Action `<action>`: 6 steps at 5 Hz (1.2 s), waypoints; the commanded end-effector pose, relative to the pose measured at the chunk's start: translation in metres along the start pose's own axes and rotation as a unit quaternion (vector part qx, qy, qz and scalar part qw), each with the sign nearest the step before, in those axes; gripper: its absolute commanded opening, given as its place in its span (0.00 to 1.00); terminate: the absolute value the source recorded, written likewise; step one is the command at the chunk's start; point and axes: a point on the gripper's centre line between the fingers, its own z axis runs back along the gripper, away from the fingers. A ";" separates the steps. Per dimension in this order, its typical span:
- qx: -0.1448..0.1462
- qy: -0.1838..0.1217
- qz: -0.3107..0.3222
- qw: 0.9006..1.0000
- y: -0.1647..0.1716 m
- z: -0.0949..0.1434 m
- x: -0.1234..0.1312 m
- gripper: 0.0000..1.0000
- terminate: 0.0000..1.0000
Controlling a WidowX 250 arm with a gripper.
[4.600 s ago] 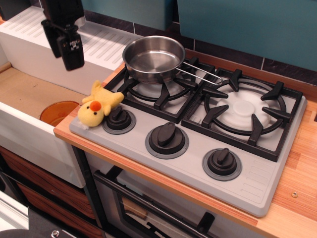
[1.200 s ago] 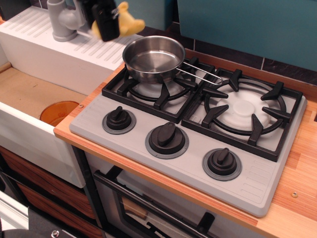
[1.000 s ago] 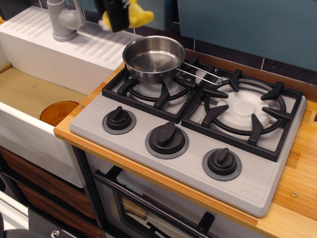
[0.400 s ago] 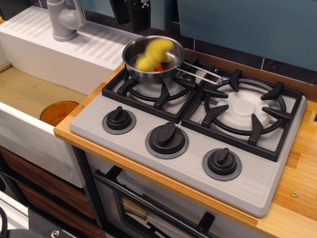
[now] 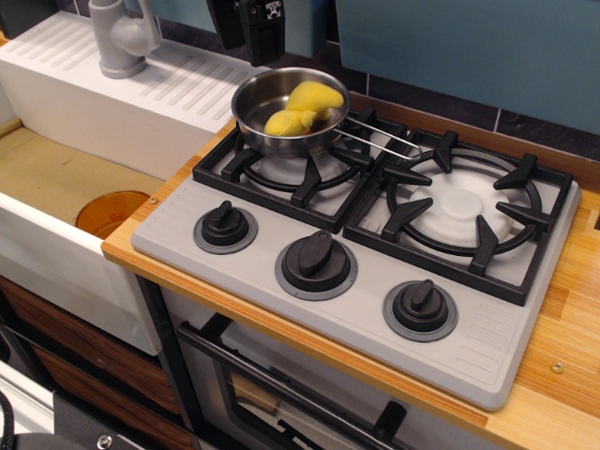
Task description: Put stuffedduck in pan
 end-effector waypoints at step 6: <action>0.087 -0.046 -0.021 0.995 0.014 0.032 -0.025 1.00 0.00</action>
